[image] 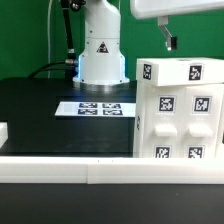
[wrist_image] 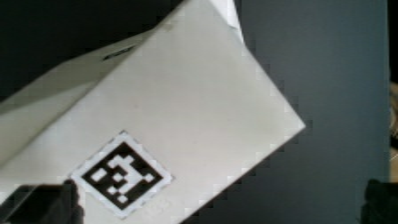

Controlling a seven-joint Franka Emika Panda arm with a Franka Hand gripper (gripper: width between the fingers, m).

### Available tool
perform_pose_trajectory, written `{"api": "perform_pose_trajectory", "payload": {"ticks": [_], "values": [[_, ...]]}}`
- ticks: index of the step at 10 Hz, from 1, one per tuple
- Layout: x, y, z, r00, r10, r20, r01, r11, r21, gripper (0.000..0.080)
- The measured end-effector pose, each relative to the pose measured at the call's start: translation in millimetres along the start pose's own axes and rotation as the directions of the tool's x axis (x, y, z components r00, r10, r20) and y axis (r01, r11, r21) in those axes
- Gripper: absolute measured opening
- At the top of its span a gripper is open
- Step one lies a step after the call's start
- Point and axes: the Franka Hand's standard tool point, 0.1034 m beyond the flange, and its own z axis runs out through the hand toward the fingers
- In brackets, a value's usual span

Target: Assemble cabinet

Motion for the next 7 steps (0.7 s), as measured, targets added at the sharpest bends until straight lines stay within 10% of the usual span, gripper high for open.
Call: {"api": "perform_pose_trajectory", "payload": {"ticks": [3,7], "values": [[1.5,3.2,0.5,0.942,-0.336,-0.004,0.336,0.941,-0.028,0.0797],[6.1,10.0,3.4,0.641,-0.766,0.040,0.767,0.639,-0.057,0.0797]]}}
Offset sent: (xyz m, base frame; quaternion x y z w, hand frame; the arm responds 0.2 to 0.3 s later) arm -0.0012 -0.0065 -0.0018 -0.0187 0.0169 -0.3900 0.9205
